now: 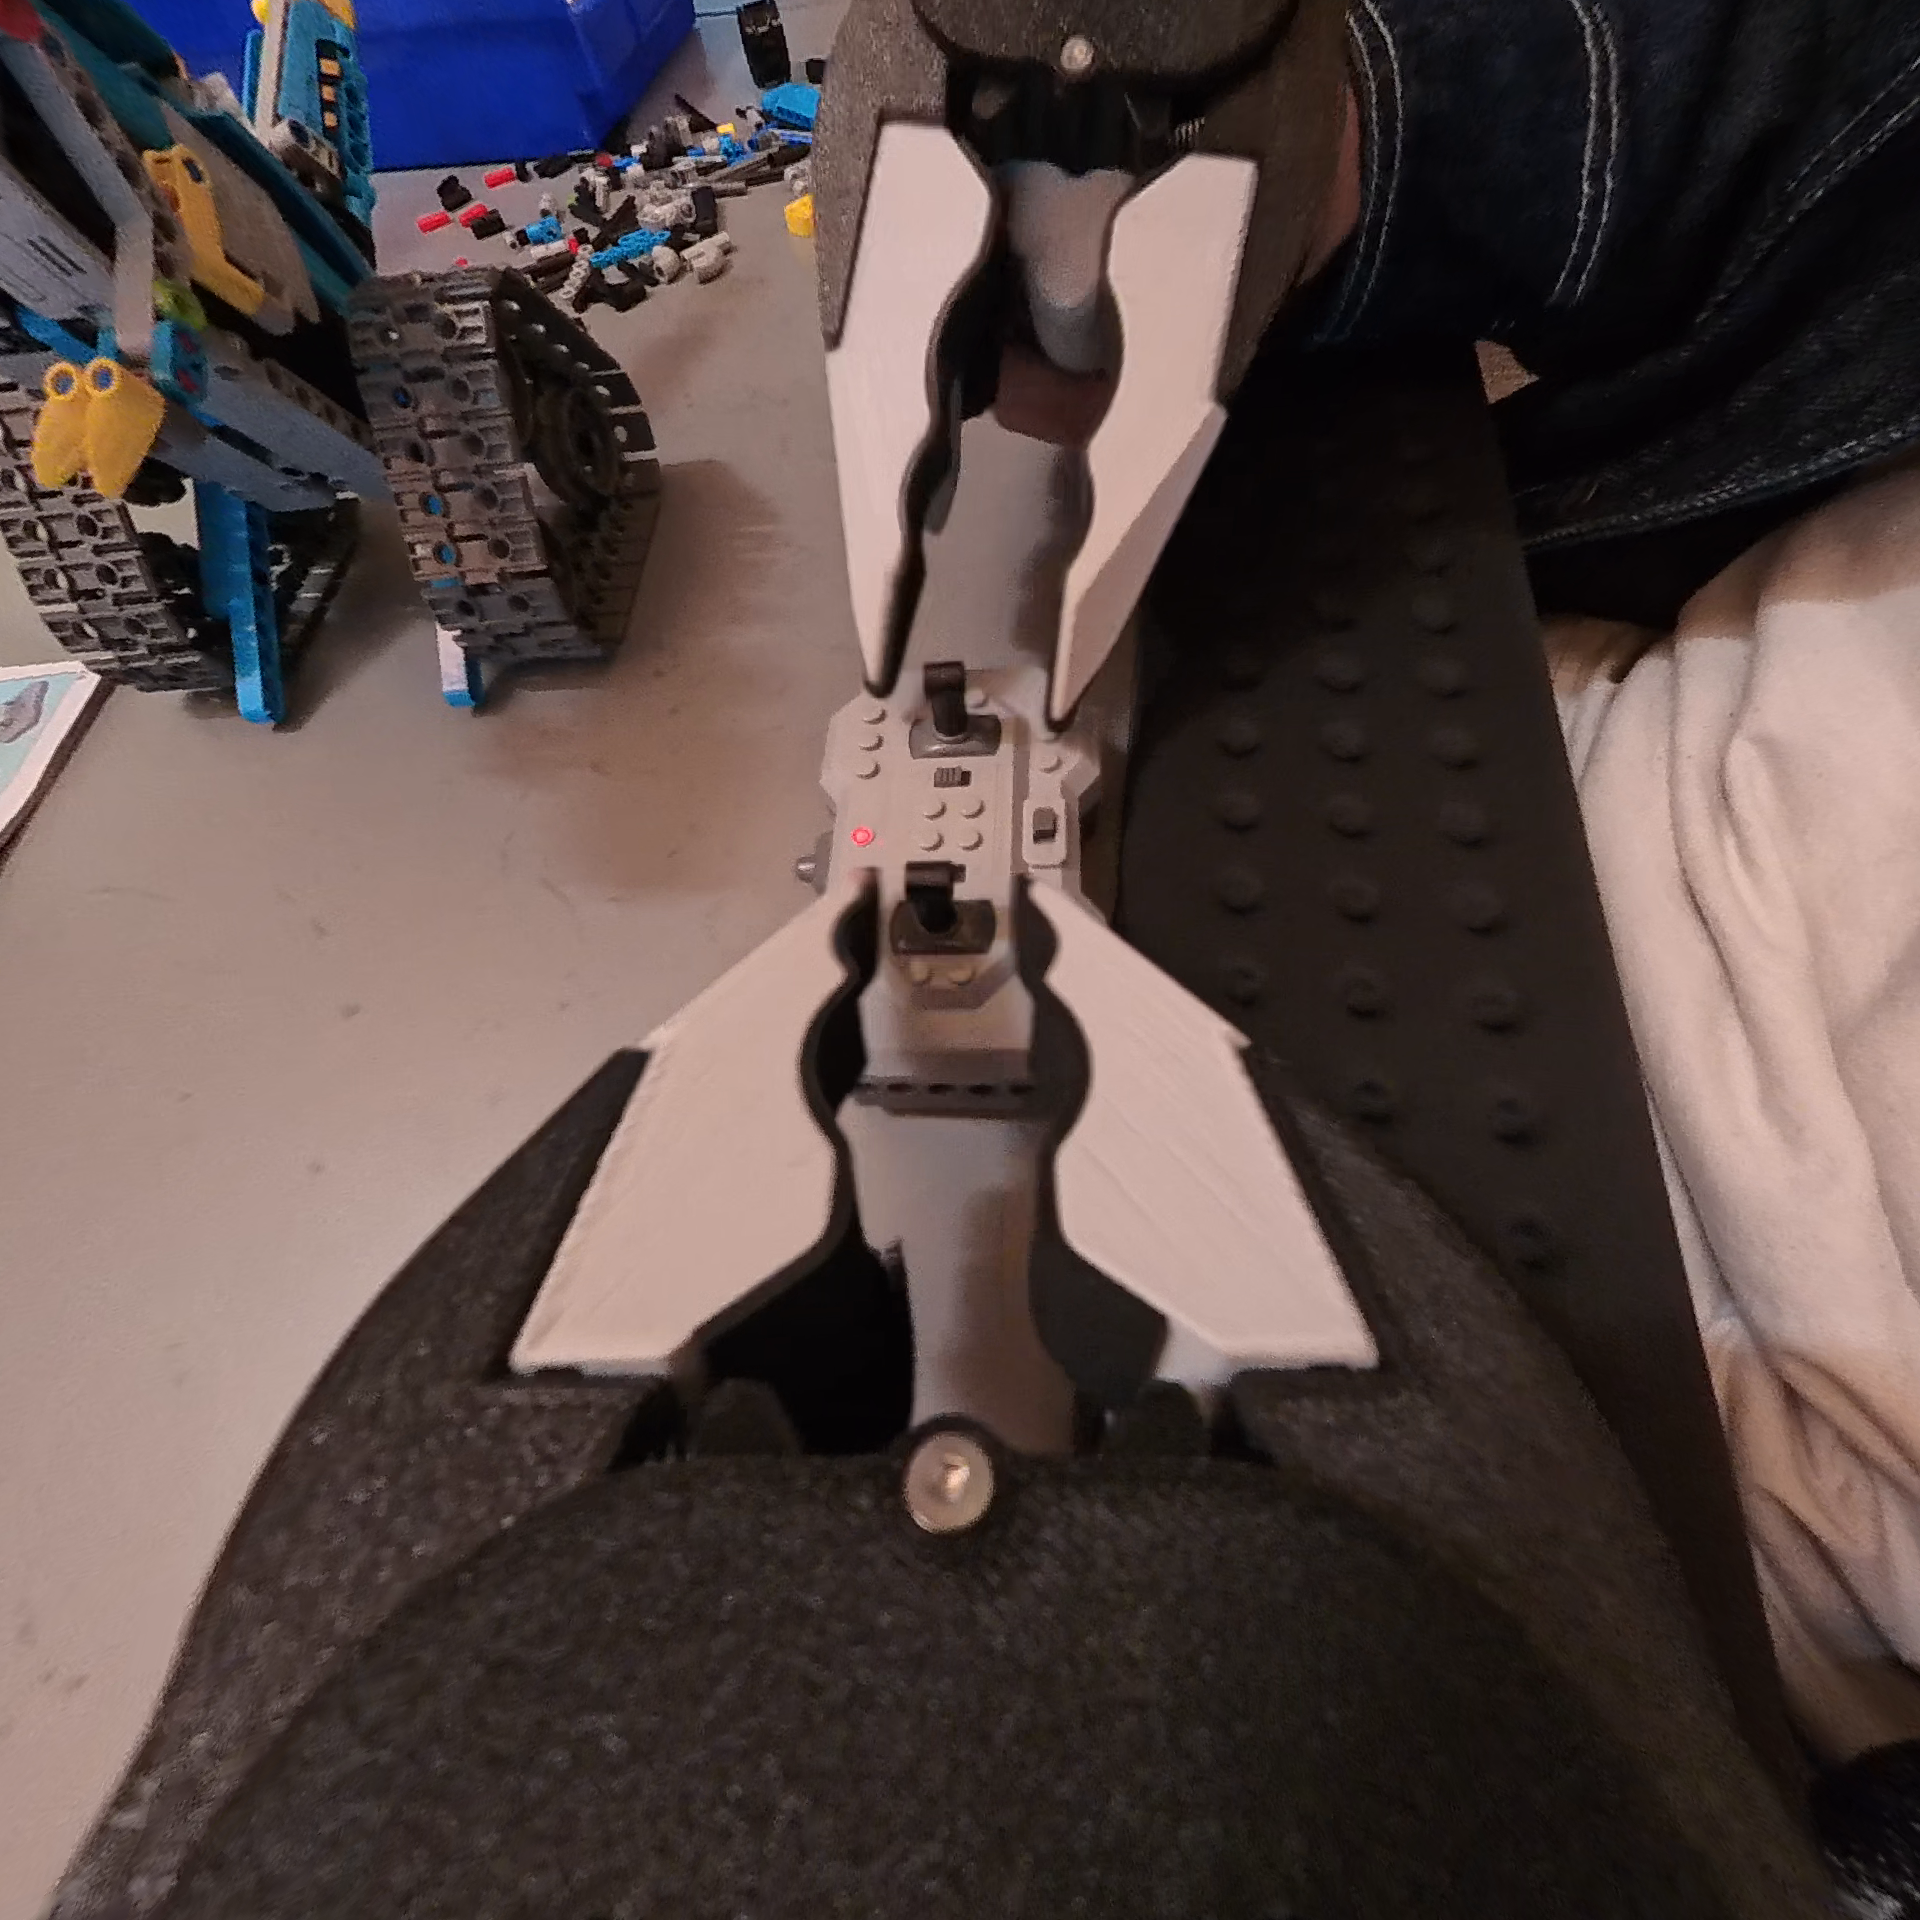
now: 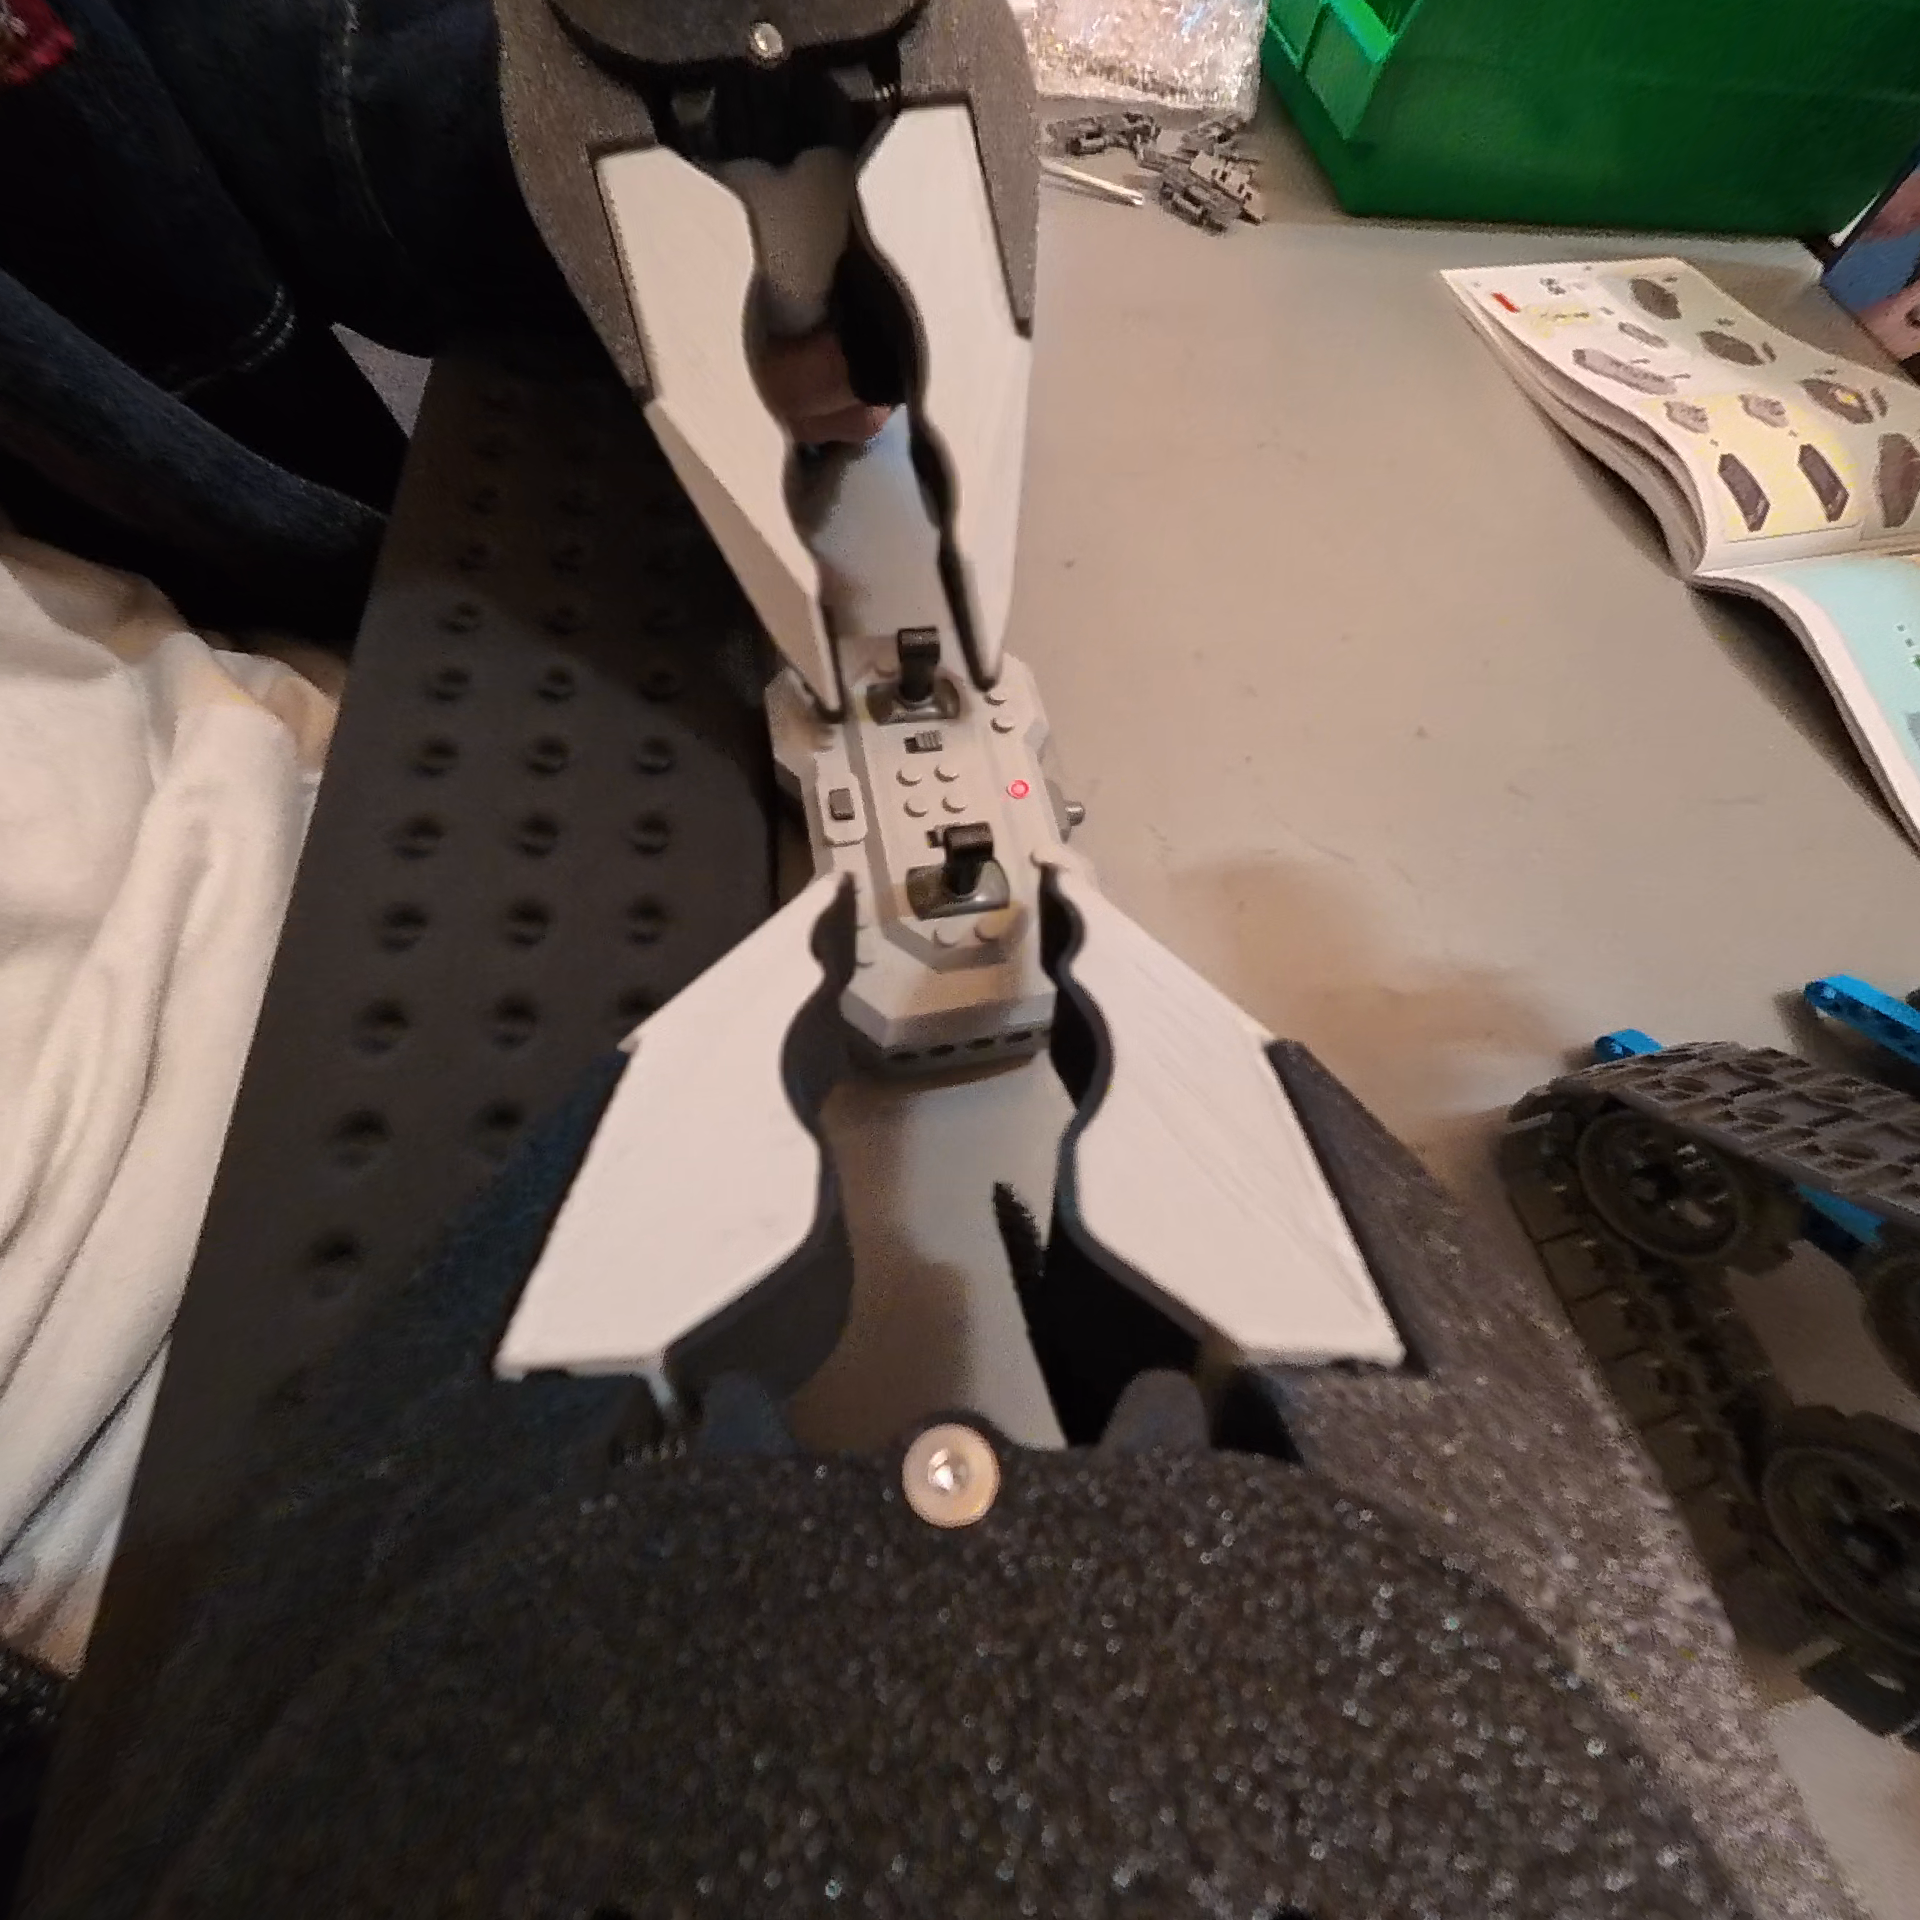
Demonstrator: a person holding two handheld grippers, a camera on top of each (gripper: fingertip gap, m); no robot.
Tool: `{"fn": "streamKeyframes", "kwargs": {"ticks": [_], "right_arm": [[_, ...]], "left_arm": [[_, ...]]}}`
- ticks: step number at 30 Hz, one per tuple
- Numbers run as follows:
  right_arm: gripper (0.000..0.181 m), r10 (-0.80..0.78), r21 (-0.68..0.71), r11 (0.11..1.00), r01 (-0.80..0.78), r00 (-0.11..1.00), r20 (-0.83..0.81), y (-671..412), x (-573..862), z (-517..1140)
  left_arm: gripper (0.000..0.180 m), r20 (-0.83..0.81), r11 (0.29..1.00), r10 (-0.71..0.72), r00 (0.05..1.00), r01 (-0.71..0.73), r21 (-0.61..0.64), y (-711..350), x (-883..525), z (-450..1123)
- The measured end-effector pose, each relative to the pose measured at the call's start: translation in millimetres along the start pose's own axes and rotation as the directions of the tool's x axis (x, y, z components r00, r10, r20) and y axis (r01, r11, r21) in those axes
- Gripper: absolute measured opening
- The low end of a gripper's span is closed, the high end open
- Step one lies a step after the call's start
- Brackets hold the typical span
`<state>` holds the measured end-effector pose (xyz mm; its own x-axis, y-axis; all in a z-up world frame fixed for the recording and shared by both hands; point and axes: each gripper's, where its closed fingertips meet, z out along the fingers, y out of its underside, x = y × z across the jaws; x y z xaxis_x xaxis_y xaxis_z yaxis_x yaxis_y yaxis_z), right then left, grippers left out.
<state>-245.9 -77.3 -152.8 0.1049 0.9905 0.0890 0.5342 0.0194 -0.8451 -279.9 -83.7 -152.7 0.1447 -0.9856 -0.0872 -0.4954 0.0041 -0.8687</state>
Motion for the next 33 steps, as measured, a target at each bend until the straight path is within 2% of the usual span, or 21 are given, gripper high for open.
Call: {"fn": "streamKeyframes", "kwargs": {"ticks": [1,3,9,15,17,18,19,20,27,29,31,33], "right_arm": [[0.040,-0.009,0.015,1.000,0.009,1.000,0.010,-2,-2,-2],[0.045,-0.055,0.033,0.998,0.054,0.998,0.024,-6,-9,-3],[0.038,-0.140,-0.039,0.990,0.138,0.990,-0.035,1,-9,6],[0.029,-0.143,-0.036,0.989,0.141,0.988,-0.053,-1,-7,6],[0.027,-0.147,-0.031,0.989,0.145,0.988,-0.051,-1,-7,6],[0.013,-0.145,-0.027,0.989,0.143,0.987,-0.073,-2,-4,5],[0.008,-0.162,-0.021,0.987,0.161,0.984,-0.077,-3,-4,4],[0.007,-0.164,-0.016,0.986,0.163,0.984,-0.068,-4,-6,4],[0.009,-0.106,-0.014,0.994,0.105,0.992,-0.070,-3,0,5],[0.017,-0.092,-0.015,0.996,0.091,0.993,-0.074,-3,2,5],[0.030,-0.056,0.007,0.998,0.057,0.996,-0.074,-5,5,2],[0.035,-0.005,0.066,0.998,0.011,0.997,-0.080,-13,11,-6]], "left_arm": [[0.034,-0.011,1.000,-0.009,1.000,0.009,0.003,0,1,-1],[0.042,-0.033,1.000,-0.002,0.999,0.002,0.003,0,5,-3],[0.037,-0.010,0.994,0.099,0.995,-0.100,-0.054,6,12,5],[0.035,-0.010,0.995,0.087,0.996,-0.087,-0.047,5,11,5],[0.031,-0.010,0.996,0.084,0.996,-0.084,-0.032,3,10,4],[0.022,-0.013,0.996,0.082,0.997,-0.082,-0.023,1,11,4],[0.021,-0.010,0.996,0.085,0.996,-0.085,-0.016,0,10,4],[0.008,0.007,0.996,0.089,0.996,-0.089,-0.010,-1,8,3],[0.007,0.018,0.999,0.048,0.999,-0.048,-0.013,0,3,4],[0.009,0.035,0.999,0.033,0.999,-0.032,-0.013,0,-1,4],[0.023,0.031,1.000,-0.002,1.000,0.002,-0.002,-1,-3,3],[0.032,0.028,0.998,-0.049,0.998,0.048,0.033,-5,-8,-1]]}}
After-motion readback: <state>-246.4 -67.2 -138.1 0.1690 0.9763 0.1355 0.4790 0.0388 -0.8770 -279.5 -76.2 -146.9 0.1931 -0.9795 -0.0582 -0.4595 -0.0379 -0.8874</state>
